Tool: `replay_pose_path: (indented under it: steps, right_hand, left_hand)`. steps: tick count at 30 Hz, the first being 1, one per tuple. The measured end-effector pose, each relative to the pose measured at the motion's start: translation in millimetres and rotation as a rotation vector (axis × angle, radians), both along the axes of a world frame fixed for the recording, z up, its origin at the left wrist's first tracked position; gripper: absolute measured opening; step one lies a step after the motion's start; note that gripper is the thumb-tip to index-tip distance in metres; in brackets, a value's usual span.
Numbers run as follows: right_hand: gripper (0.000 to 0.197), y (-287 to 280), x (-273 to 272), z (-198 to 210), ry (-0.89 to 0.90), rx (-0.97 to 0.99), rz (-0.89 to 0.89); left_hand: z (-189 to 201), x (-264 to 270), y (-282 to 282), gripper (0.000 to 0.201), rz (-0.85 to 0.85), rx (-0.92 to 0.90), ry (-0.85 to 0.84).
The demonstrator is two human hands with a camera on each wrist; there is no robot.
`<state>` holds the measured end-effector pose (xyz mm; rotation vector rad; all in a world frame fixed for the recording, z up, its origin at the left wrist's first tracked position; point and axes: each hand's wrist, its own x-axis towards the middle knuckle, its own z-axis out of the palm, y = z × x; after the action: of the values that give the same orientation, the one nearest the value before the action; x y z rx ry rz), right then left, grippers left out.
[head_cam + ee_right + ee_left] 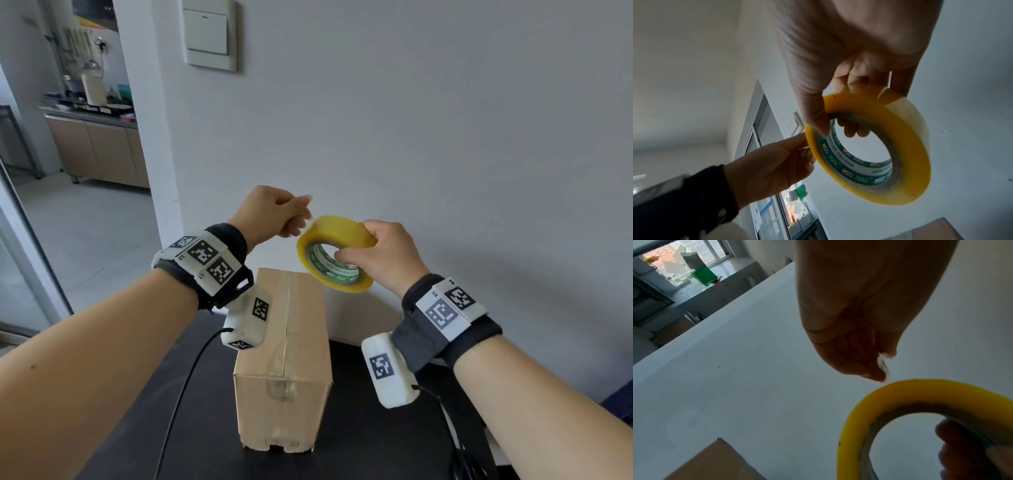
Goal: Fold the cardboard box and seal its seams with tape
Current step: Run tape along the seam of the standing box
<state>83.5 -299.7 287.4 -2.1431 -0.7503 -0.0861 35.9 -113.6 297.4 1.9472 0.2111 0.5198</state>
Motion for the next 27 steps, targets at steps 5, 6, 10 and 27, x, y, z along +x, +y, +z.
replay_pose_path:
  steps: [5,6,10,27]
  right_hand:
    - [0.018,-3.2,-2.3,4.7,-0.007,-0.008,0.020]
    - [0.019,-3.2,-2.3,4.8,-0.010,-0.010,0.028]
    - [0.030,-1.1,-6.3,5.5,-0.014,-0.017,0.072]
    - [0.064,-3.4,-18.0,-2.3,0.129,-0.027,0.172]
  left_hand:
    - [1.6,-12.6,-0.5,0.025,-0.027,-0.031,0.077]
    - [0.5,-15.0,0.3,0.021,-0.018,-0.023,0.075]
    - [-4.1,-23.5,1.4,0.012,0.082,-0.085,0.051]
    - [-43.0,-71.0,-7.3,0.023,0.154,-0.133,0.295]
